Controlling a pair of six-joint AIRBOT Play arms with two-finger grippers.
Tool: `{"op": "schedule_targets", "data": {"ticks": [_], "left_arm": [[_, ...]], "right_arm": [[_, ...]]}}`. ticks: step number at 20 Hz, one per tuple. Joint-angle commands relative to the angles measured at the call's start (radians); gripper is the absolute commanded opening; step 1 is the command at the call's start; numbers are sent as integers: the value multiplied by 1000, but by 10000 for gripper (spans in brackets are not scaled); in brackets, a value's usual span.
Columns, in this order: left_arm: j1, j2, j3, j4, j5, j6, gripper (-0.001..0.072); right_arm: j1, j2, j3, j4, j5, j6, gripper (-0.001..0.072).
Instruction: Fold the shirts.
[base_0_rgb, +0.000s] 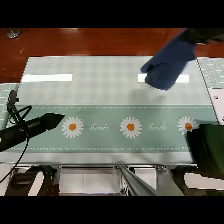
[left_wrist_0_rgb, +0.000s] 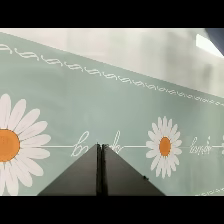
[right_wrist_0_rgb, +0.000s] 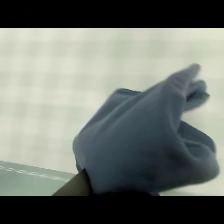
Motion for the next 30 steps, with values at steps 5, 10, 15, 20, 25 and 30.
{"op": "schedule_targets", "data": {"ticks": [5,10,15,20,25,30], "left_arm": [[0,1,0,0,16,0,35],[0,1,0,0,64,0,35],[0,1,0,0,118,0,35],[0,-3,0,0,151,0,36],[60,-35,108,5,347,17,34],[44,-371,617,1,135,99,34]], "right_arm": [[-496,181,-138,-90,295,7,24],[-717,412,-414,-216,296,-13,25],[-921,673,-686,-539,294,19,25],[-995,802,-864,-637,247,108,625],[-993,710,-789,-271,27,51,626],[-716,511,-566,274,-278,-5,504]]}}
